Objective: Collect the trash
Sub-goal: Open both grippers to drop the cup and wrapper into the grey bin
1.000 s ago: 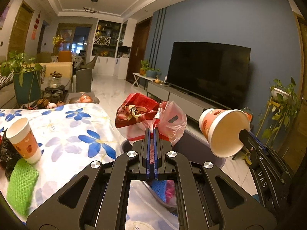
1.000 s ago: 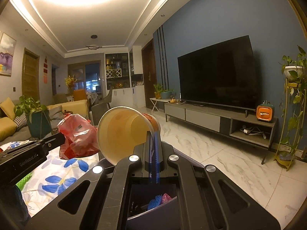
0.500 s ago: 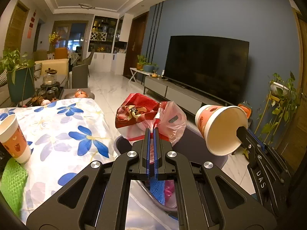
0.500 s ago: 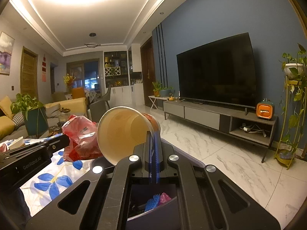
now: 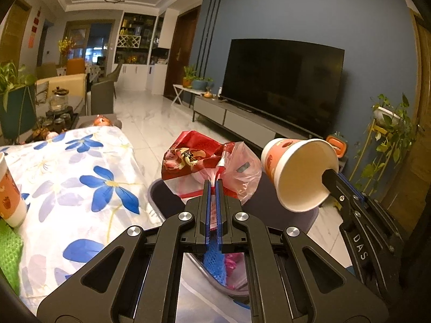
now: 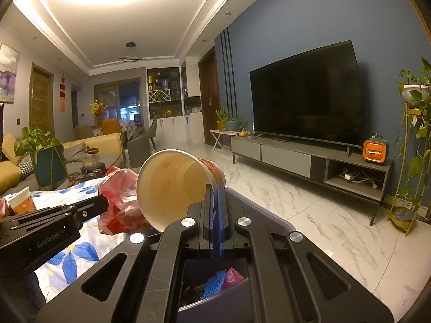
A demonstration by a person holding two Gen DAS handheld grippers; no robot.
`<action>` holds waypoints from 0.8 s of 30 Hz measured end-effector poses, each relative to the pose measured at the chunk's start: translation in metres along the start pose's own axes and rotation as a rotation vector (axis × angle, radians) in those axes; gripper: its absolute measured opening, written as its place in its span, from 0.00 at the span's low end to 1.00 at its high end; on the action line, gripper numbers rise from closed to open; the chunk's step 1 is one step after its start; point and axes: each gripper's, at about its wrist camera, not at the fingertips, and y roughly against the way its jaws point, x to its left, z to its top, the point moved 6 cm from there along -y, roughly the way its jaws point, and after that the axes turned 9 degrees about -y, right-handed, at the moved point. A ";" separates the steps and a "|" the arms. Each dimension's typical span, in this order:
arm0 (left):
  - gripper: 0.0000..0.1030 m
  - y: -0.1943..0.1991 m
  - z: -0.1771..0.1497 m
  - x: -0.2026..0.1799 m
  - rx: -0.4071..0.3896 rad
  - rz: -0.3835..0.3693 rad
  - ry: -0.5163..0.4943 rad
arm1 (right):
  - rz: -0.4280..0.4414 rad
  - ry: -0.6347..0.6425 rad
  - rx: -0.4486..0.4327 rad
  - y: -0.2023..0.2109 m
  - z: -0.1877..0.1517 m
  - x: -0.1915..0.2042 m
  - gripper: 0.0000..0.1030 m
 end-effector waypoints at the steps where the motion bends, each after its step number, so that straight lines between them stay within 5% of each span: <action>1: 0.03 -0.001 -0.001 0.001 0.004 -0.006 0.006 | 0.000 0.000 0.002 0.000 0.000 0.000 0.03; 11: 0.04 -0.003 -0.003 -0.002 0.011 -0.025 0.002 | 0.009 -0.007 0.024 -0.007 0.000 -0.005 0.04; 17: 0.15 -0.007 -0.007 0.002 0.033 -0.040 0.023 | 0.014 -0.016 0.067 -0.016 -0.006 -0.009 0.04; 21: 0.38 -0.002 -0.008 0.009 0.024 -0.033 0.042 | 0.013 -0.015 0.070 -0.016 -0.008 -0.011 0.20; 24: 0.54 0.007 -0.008 0.016 0.005 -0.008 0.057 | 0.015 -0.014 0.068 -0.015 -0.008 -0.010 0.21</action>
